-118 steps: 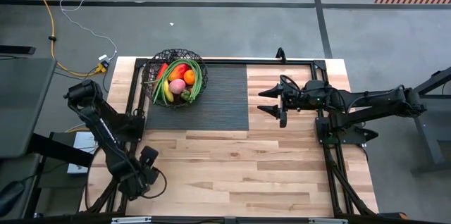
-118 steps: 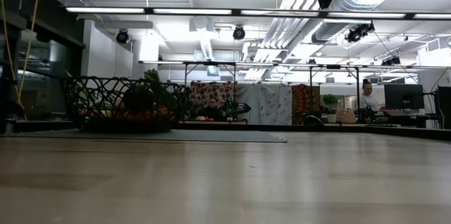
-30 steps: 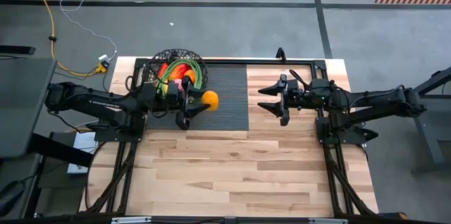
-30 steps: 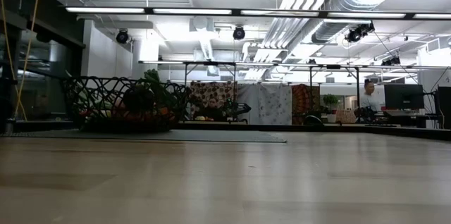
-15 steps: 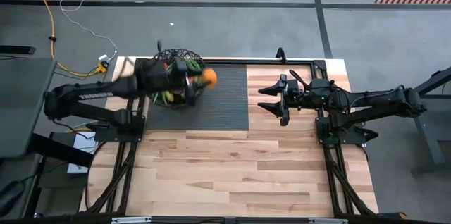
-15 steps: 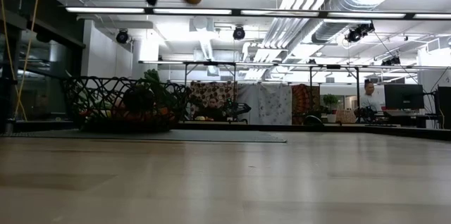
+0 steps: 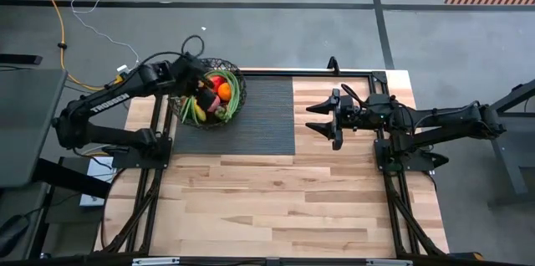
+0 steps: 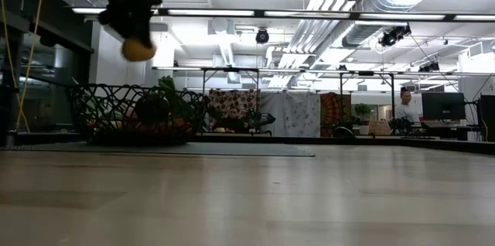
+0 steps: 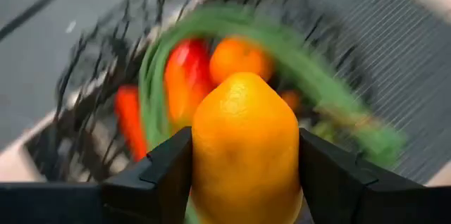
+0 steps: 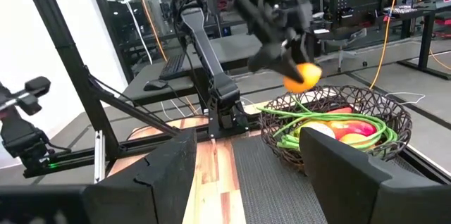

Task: Build produce basket
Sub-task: Put the yellow lemon into the black basket

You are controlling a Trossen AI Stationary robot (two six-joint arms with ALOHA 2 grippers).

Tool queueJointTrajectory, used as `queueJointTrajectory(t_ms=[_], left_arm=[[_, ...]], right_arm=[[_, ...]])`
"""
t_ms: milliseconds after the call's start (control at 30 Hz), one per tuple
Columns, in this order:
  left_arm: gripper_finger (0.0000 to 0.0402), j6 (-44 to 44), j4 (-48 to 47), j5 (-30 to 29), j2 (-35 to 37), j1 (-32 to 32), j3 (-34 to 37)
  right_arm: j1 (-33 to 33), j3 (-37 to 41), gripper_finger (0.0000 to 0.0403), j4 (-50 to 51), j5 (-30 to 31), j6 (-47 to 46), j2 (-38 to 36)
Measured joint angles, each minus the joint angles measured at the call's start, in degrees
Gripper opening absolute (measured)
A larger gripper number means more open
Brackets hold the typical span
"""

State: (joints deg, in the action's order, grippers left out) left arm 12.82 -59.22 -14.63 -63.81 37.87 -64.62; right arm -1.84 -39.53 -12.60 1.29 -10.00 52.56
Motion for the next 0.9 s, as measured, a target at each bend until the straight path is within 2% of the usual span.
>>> queueJointTrajectory(t_ms=[133, 367, 533, 667, 900], left_arm=[[0.0207, 2.05, -4.0, -2.37, -1.38, 0.0, 2.37], [0.0207, 3.84, -3.54, 2.06, -5.37, 0.0, 9.79], [0.0207, 5.21, 0.33, 2.06, -8.65, 0.0, 13.38], [0.0207, 7.14, 4.35, 3.0, -10.54, 0.0, 14.41], [0.0207, 10.78, 4.42, 4.14, -12.12, -0.02, 14.43]], right_arm=[[0.0, 0.0, 0.0243, 0.07, -0.01, 0.0, 0.0], [0.01, 0.0, 0.0243, 0.6, -0.01, 0.0, 0.0], [0.01, 0.0, 0.0243, 0.76, -0.01, 0.0, -0.02], [0.01, 0.0, 0.0243, 0.76, -0.01, 0.0, -0.01], [-0.01, 0.0, 0.0243, 0.76, -0.01, -0.04, 0.0]])
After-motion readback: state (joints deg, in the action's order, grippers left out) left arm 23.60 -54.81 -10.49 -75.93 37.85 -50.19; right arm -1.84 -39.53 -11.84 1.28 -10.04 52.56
